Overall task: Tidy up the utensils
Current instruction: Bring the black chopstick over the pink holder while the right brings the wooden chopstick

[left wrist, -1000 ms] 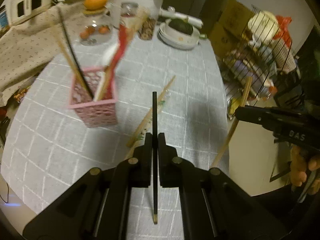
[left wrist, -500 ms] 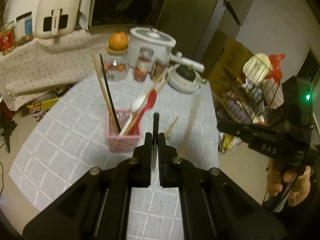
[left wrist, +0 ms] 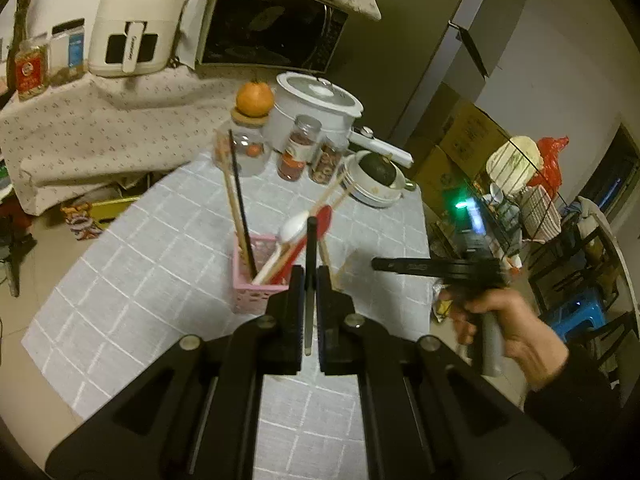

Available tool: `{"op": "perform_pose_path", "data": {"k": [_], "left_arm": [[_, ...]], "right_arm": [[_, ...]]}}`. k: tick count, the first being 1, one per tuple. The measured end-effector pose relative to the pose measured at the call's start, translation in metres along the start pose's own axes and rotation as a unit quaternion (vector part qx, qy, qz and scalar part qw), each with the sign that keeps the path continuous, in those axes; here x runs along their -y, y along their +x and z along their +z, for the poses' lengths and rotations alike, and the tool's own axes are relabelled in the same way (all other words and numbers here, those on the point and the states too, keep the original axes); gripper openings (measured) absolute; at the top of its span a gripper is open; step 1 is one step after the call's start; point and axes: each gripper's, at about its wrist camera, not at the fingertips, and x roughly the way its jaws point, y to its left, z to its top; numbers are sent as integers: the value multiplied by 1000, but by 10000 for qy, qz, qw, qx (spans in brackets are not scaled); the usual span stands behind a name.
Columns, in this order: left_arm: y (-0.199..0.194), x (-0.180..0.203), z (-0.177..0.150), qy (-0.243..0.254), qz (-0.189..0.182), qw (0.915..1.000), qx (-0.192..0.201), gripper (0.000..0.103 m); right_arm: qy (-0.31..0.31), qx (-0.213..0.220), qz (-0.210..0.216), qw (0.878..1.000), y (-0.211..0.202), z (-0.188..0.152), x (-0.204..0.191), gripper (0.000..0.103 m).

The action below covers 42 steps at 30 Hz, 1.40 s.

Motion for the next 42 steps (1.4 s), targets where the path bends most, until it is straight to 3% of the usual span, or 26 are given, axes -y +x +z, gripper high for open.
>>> {"op": "perform_pose_path", "data": {"k": [2,6,10,11,15,16,22,29,35,42], "left_arm": [[-4,-4,2,-20,27,10000,76,6],[-8,-11,6,-35,85,9998,156,6],[-9,-15,7,15,137,9998,160,6],[-10,-16,7,20,143,9998,162,6],[-11,-21,6,29,176,9997,157,6],[-12,-23,6,7,193,9997,161,6],[-19,-27,8,-34,333,9989,331,6],[-36,-21,12,-69,353,9967,728,6],[-48,-11,20,-55,383,9914,1252,6],[-31,-7,26,132,678,9849,1588,6]], "right_arm": [[-42,-150,-70,9999,24,11,-1,25],[-37,-250,-139,9996,61,26,-1,42],[-50,-356,-370,9987,91,36,-1,42],[-65,-372,-406,9985,97,38,-1,40],[-123,-435,-436,9980,108,36,-1,10],[-162,-389,-435,9982,106,34,-2,10],[-408,147,-410,9982,58,24,-5,9],[-590,1080,-222,9921,-41,-1,-22,9],[-612,1995,43,9780,-106,-25,-43,9],[-683,2878,75,9552,-135,-27,-78,9]]}}
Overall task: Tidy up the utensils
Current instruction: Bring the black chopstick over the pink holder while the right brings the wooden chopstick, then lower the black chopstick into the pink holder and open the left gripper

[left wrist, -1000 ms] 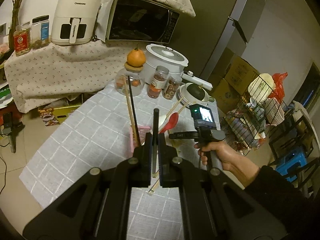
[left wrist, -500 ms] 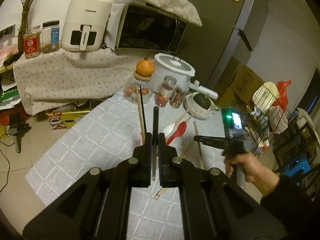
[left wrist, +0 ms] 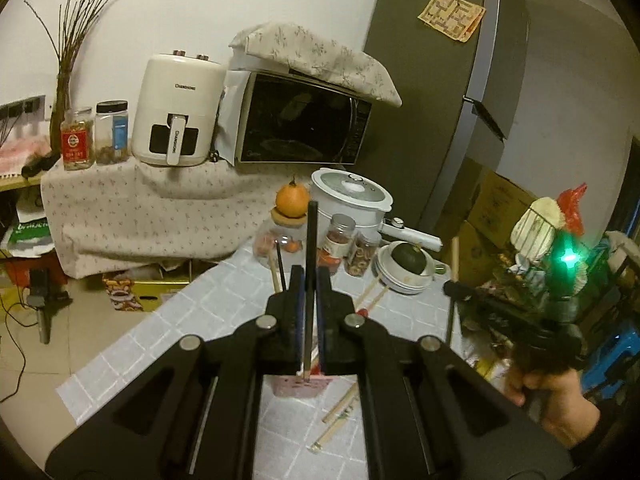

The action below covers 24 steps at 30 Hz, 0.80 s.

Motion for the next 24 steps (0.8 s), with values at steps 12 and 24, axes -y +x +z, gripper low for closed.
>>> {"op": "perform_pose_path", "data": {"k": [12,24], "left_arm": [[32,16,-2,336,165,9986,377,6],[46,22,1,456,288,9972,517,6]], "right_arm": [[-224,433,61,9988,-5,0,-18,9],[-277,449,87,9986,-6,-6,-15,9]]}}
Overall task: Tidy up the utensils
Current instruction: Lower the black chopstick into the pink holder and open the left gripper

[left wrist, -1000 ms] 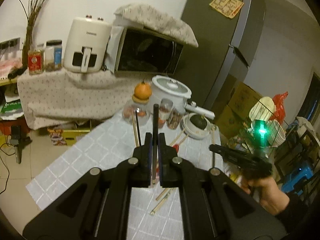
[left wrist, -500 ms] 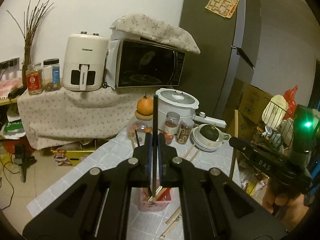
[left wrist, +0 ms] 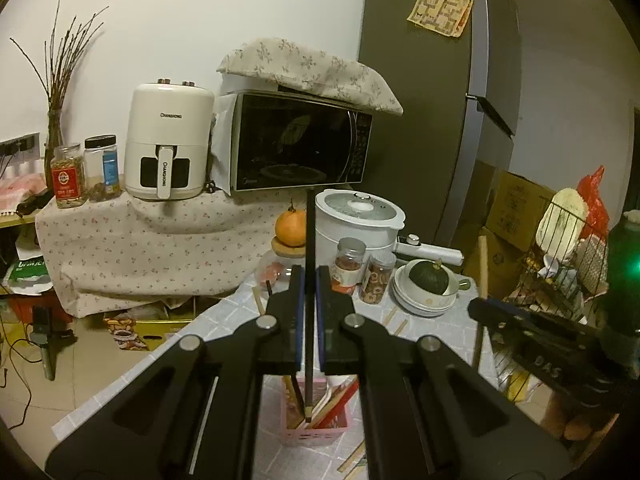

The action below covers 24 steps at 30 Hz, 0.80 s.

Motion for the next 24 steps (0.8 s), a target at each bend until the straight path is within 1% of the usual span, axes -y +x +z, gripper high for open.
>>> {"op": "perform_pose_path", "data": {"k": [2,5,8,10,11,12,13,15,17,18,19,22,24], "left_arm": [[6,-1,-3,36,20,10000,-42,6],[17,-4,-9,32,29,9997,-229,6],[29,-5,-14,-21,-51,9988,-488,6],[34,-8,-16,-198,-251,9978,-581,7],[35,-9,-16,-295,-281,9972,-623,11],[34,-11,-16,-392,-300,9967,-638,19],[32,-13,-14,-492,-315,9963,-635,32],[26,-15,-12,-584,-339,9958,-617,42],[21,-19,-10,-637,-280,9955,-651,44],[19,-23,-10,-703,-212,9946,-733,46],[17,-28,-11,-800,-127,9930,-860,48],[17,-43,-17,-1022,90,9873,-1214,49],[17,-52,-24,-1074,371,9814,-1547,49]], "right_arm": [[-6,-2,1,10000,0,0,0,9],[-28,32,-24,10000,-1,-1,0,9],[5,47,-5,10000,1,-2,-1,9],[-4,35,41,10000,3,-3,-4,9],[-31,36,55,10000,4,-3,-7,9],[-68,43,65,9999,6,-4,-10,9],[-93,55,74,9999,6,-4,-13,9],[-116,108,85,9998,8,-4,-19,9],[-127,193,83,9997,11,-2,-25,9],[-140,273,67,9995,13,0,-29,9],[-154,320,52,9994,15,1,-32,9],[-217,509,-11,9985,24,7,-45,9],[-170,665,-74,9976,31,10,-53,9]]}}
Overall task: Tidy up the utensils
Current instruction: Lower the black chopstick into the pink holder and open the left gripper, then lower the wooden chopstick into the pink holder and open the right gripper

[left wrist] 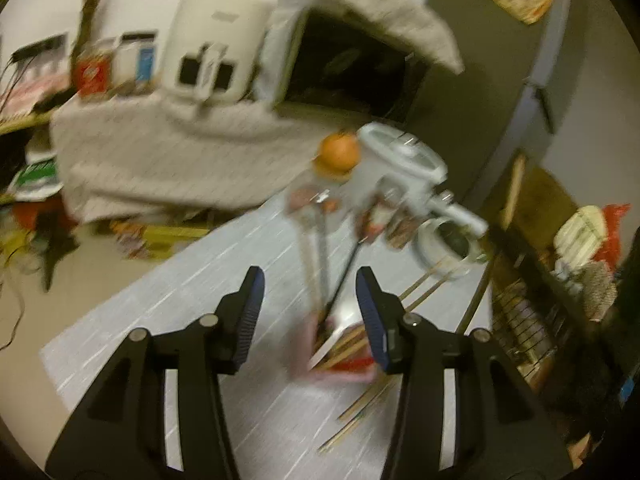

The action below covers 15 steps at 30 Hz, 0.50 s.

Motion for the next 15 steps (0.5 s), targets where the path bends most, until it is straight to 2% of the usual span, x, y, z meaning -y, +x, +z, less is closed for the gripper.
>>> {"op": "perform_pose_path", "data": {"k": [3,6,9,15], "left_arm": [[7,-13,-8,-43,444,9979,-463,49],[13,-26,-17,-143,565,9949,-822,49],[16,-36,-19,-284,521,9937,-947,49],[18,-43,-19,-266,636,9926,-998,50]], "right_arm": [[203,227,-136,9994,13,0,-10,9],[238,485,-369,9979,23,-7,-19,9],[169,735,-677,9948,33,-17,-29,9],[21,996,-1102,9889,49,-33,-40,9]]}}
